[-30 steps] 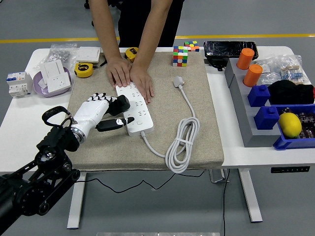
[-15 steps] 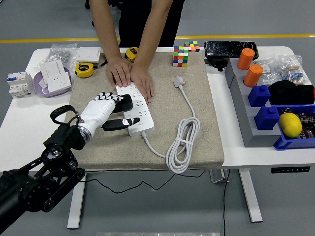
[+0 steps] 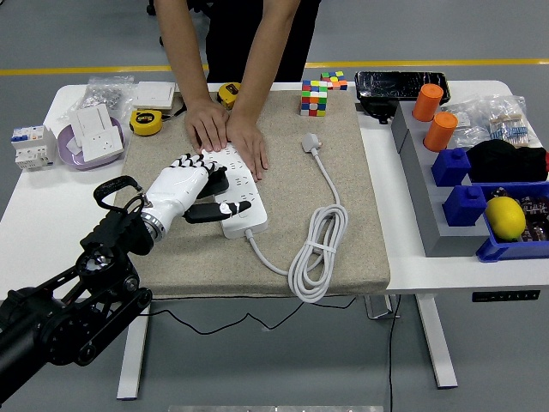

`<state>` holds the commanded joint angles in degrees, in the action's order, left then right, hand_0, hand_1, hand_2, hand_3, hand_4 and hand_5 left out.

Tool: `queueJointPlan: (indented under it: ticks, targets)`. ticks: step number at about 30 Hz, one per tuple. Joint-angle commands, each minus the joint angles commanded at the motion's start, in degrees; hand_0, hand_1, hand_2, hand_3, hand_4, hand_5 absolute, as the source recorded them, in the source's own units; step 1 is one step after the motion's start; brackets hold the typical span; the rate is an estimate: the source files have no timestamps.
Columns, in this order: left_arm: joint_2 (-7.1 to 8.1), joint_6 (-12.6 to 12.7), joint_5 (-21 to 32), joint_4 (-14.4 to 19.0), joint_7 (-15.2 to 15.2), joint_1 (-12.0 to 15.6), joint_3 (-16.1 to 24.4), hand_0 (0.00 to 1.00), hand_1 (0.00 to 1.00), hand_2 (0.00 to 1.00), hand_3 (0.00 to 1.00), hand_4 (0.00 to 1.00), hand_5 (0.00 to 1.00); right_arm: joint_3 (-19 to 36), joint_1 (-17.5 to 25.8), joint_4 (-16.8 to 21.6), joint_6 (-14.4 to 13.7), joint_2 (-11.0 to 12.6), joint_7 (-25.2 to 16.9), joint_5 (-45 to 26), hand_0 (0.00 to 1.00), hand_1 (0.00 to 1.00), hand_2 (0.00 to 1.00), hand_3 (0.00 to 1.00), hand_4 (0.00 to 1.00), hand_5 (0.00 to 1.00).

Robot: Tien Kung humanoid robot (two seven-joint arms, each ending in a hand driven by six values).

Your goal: Pick up the plug,place it near the board,insert it into the board,press the button

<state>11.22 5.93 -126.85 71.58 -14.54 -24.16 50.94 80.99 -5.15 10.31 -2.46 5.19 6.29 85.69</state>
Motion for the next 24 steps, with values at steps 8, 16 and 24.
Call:
queueJointPlan:
  ticks: [8, 16, 24]
  targets:
    - [0.53, -2.9, -1.1, 10.7, -4.1, 1.7, -1.2, 0.998, 0.998, 0.922, 0.859, 0.998, 0.998, -0.1, 0.0, 0.0, 0.0, 0.0, -0.1, -0.1, 0.623, 0.584, 0.618, 0.539, 0.878, 0.608]
    - [0.29, -9.6, -2.3, 18.8, -11.4, 5.3, -1.0, 0.404, 0.392, 0.439, 0.869, 0.857, 0.454, 0.4, 0.3, 0.0, 0.0, -0.1, 0.0, 0.4, 0.623, 0.583, 0.618, 0.539, 0.878, 0.606]
    - [-0.16, -13.0, -0.8, 17.7, -12.9, 5.7, -2.2, 0.235, 0.119, 0.205, 0.871, 0.803, 0.359, 0.0, 0.1, 0.0, 0.0, -0.1, -0.1, 0.0, 0.623, 0.583, 0.618, 0.539, 0.878, 0.607]
